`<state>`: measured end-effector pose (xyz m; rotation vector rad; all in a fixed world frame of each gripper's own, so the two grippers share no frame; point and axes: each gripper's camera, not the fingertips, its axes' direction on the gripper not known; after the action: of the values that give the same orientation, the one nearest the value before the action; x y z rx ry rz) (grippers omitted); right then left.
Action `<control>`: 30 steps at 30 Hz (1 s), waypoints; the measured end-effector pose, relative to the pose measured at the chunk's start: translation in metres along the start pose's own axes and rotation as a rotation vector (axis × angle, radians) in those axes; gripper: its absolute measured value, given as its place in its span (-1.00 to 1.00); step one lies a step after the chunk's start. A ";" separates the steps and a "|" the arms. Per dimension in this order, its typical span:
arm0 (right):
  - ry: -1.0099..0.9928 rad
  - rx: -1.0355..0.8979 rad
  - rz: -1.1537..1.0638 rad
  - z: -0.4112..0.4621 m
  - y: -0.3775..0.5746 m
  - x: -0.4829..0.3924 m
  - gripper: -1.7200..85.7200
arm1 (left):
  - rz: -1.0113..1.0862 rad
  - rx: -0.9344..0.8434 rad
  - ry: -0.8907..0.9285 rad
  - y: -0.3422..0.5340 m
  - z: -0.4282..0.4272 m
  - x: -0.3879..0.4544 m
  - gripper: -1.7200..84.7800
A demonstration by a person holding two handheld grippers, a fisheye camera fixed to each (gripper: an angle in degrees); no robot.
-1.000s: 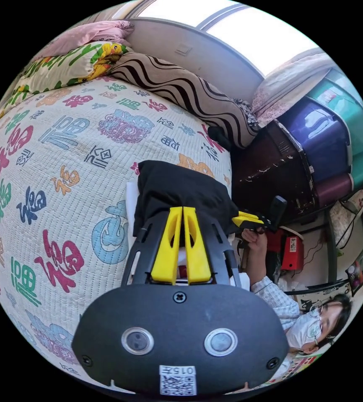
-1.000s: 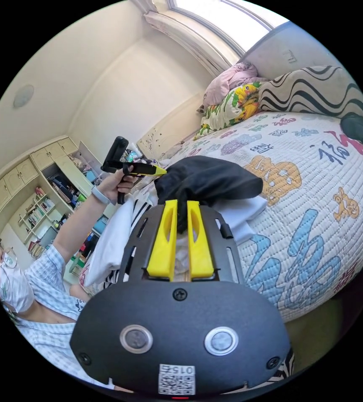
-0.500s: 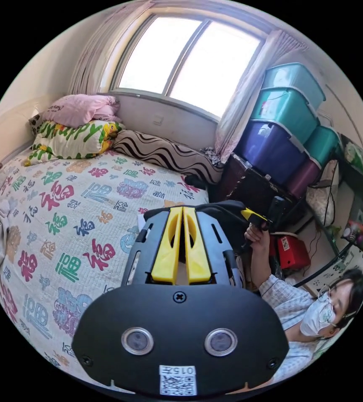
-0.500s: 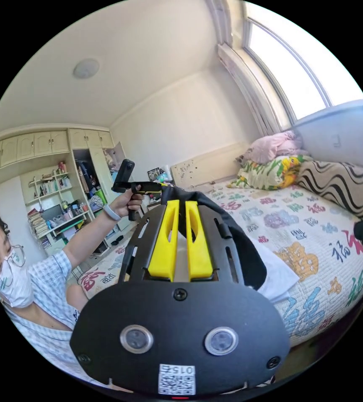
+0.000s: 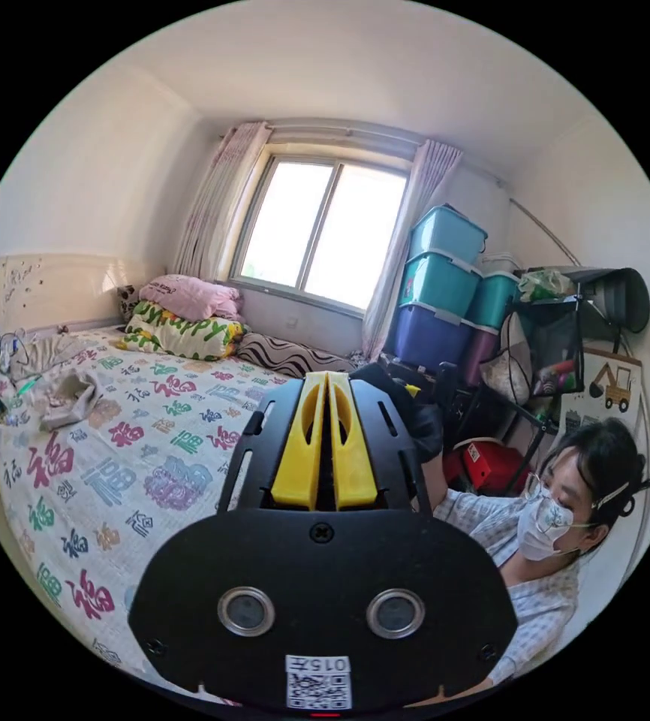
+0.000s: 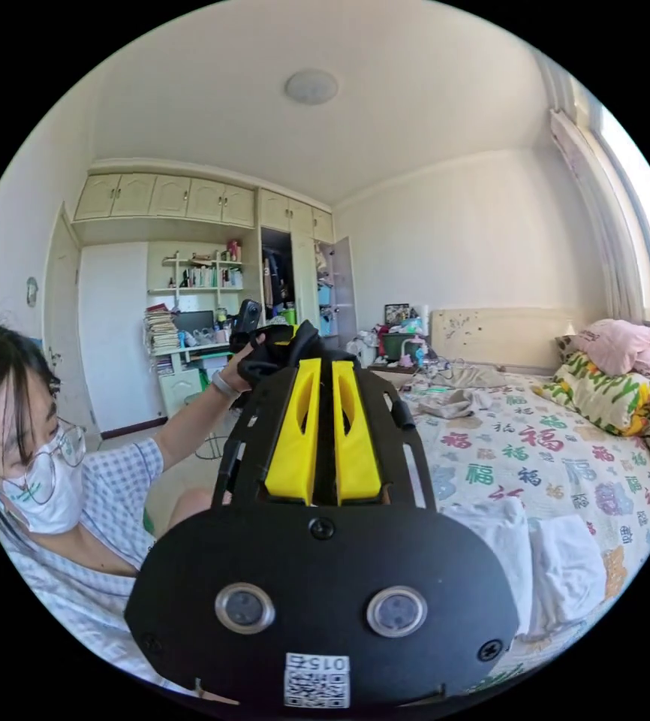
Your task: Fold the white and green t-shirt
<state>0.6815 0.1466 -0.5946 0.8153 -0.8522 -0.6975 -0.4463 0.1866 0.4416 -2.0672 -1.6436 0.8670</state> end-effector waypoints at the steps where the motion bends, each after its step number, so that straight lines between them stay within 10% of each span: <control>1: -0.025 -0.032 -0.007 0.023 0.005 -0.010 -0.93 | -0.044 0.012 0.013 0.020 -0.027 -0.004 -0.98; 16: -0.158 -0.465 0.241 0.336 0.127 0.016 -0.89 | -0.717 0.050 -0.155 0.307 -0.178 -0.138 -0.98; 25: -0.191 -0.455 0.306 0.376 0.132 0.054 -0.77 | -0.546 -0.117 -0.573 0.273 -0.196 -0.086 -0.81; 30: -0.188 -0.500 0.309 0.376 0.140 0.071 -0.77 | -0.333 -0.223 -0.429 0.231 -0.150 -0.026 -0.77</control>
<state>0.4235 0.0372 -0.2984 0.1663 -0.8971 -0.6776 -0.1800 0.1162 0.4166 -1.7366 -2.3234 1.1014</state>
